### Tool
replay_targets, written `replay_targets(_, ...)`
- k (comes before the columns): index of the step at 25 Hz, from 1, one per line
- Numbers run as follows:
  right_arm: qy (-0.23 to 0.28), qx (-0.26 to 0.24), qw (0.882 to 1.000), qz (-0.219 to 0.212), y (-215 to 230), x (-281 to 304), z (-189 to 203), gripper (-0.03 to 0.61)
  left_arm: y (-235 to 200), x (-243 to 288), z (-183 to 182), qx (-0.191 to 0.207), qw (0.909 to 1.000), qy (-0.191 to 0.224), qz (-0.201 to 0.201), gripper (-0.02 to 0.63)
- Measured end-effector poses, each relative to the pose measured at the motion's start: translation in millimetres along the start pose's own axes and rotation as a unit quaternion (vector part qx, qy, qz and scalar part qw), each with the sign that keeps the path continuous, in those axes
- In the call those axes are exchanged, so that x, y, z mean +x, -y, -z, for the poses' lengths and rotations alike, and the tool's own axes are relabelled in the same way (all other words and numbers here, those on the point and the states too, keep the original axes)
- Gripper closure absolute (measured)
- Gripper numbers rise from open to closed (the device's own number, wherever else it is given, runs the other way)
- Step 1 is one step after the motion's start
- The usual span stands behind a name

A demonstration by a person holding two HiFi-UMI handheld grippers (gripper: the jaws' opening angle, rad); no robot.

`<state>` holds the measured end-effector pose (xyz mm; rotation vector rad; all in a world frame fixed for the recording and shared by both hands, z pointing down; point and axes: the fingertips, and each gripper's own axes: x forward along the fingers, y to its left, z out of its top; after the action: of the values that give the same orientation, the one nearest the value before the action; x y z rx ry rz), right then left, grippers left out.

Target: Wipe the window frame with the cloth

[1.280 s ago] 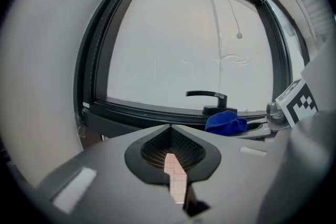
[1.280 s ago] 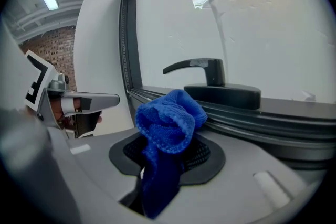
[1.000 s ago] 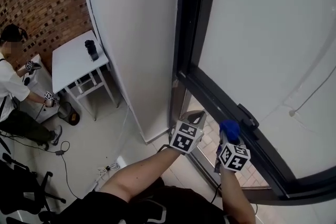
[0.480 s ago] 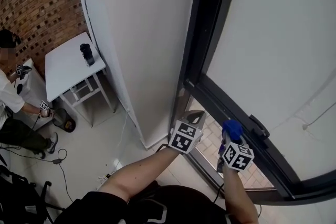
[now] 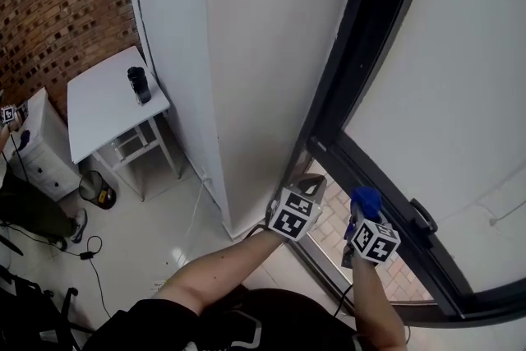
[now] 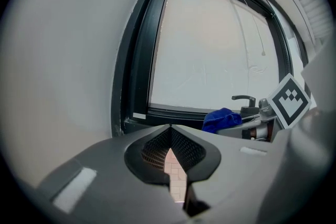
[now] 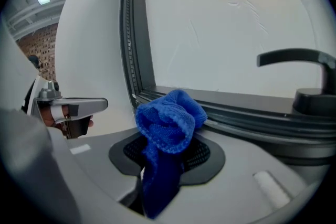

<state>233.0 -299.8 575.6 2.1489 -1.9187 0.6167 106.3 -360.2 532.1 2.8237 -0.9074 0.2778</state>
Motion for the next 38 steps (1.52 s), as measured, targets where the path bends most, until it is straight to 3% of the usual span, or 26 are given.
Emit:
replay_targets(15,-0.011,-0.014,1.000,-0.004,-56.4,74.1,-13.3,0.436,-63.6,5.2,16.4,-0.003,0.9996,-0.016,0.021,0.623)
replay_targets(29,-0.025,-0.017,1.000,0.000,-87.1,101.5,-22.7,0.436,-79.1,12.7,11.6,-0.004,0.9983,-0.019,0.054,0.623)
replay_targets(38,-0.030,-0.011,0.999,-0.023,-94.8,91.6,-15.3,0.436,-77.8,11.7,18.5,-0.016,0.9986,-0.027,0.042,0.623)
